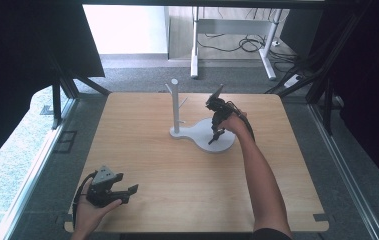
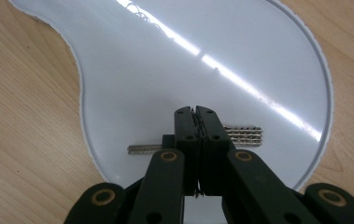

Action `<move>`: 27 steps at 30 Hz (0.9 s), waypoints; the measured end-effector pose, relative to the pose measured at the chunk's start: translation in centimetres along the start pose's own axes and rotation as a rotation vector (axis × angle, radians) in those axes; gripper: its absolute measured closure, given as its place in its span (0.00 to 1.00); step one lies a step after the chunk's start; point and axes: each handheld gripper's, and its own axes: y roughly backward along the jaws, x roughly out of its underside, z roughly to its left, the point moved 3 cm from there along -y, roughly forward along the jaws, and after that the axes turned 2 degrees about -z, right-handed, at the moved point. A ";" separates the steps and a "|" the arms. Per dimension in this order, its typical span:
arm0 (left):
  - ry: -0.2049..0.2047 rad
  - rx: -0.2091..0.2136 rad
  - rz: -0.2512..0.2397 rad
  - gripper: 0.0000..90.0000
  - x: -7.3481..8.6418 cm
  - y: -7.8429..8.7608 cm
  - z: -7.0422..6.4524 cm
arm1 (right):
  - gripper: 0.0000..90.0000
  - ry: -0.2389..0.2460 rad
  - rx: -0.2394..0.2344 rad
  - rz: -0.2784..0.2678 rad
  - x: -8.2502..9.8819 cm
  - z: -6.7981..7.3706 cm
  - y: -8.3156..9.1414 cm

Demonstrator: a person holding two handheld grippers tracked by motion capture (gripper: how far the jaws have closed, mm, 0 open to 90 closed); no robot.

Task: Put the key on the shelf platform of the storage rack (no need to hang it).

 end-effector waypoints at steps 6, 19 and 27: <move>0.001 0.000 0.000 0.31 0.0 0.0 0.1 | 0.89 0.012 0.001 -0.017 0.1 0.1 0.3; -0.001 0.001 0.001 0.31 -0.1 0.0 0.1 | 0.64 0.035 0.007 -0.106 1.7 1.2 3.4; -0.003 -0.009 -0.007 0.31 -0.2 0.3 0.0 | 0.60 0.072 -0.031 -0.193 4.8 2.1 5.8</move>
